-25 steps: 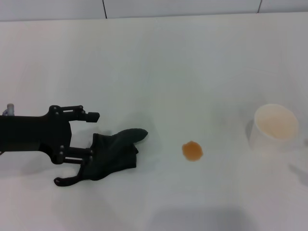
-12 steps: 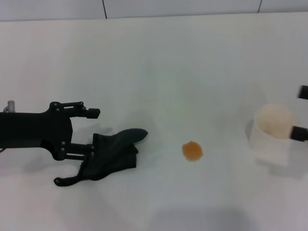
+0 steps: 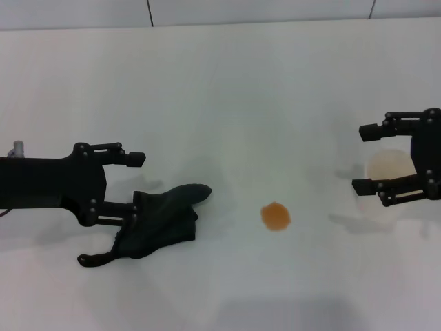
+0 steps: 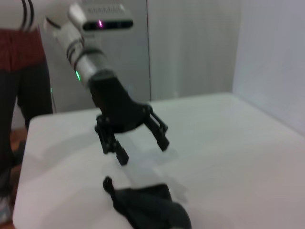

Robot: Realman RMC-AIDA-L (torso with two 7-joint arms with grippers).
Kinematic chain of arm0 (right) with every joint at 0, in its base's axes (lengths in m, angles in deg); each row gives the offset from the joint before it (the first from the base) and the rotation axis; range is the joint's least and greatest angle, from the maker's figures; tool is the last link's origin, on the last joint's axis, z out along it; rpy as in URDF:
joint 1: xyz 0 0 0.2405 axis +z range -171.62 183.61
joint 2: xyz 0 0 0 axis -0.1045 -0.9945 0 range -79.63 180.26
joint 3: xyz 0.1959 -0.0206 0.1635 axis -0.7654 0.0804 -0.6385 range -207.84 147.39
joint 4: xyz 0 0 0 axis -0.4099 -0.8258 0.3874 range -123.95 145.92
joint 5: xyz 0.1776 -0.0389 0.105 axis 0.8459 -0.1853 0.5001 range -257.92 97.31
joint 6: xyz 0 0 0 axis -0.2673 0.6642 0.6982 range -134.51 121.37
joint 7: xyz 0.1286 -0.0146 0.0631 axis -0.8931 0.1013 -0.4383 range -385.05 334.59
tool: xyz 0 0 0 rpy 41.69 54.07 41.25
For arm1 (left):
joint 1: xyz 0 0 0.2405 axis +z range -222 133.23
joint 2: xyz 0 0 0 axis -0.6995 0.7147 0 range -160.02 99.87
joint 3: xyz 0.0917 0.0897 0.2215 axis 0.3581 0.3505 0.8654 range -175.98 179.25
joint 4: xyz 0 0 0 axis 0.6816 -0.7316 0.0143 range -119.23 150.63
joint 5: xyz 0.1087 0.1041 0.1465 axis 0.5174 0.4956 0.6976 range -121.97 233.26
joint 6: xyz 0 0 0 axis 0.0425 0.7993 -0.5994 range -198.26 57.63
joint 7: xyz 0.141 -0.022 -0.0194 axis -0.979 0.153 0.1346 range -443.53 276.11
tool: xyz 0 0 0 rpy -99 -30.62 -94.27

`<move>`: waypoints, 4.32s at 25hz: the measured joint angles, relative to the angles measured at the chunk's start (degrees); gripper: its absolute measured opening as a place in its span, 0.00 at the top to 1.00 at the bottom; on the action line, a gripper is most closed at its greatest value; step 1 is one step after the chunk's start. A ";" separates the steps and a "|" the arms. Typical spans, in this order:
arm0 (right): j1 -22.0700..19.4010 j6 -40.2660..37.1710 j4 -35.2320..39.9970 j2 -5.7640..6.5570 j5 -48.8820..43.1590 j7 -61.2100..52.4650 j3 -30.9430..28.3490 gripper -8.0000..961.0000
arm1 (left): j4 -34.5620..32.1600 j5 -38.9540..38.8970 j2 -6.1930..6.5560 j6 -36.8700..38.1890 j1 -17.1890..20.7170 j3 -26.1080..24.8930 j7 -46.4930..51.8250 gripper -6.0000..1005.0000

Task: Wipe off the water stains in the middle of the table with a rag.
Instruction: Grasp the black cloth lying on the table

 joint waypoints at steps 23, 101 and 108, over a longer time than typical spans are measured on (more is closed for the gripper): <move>2.06 0.81 6.74 0.00 -7.55 -7.29 3.23 0.13 | -2.38 10.63 1.89 3.17 -8.27 3.36 20.81 0.18; 1.07 0.61 5.96 -0.09 -6.02 -8.99 4.62 0.13 | 1.20 23.40 -0.99 -9.67 -17.39 23.26 31.94 0.76; 1.07 0.40 6.14 -0.09 -6.02 -9.23 4.63 0.13 | 1.13 23.00 -0.97 -9.44 -17.41 23.06 31.83 0.75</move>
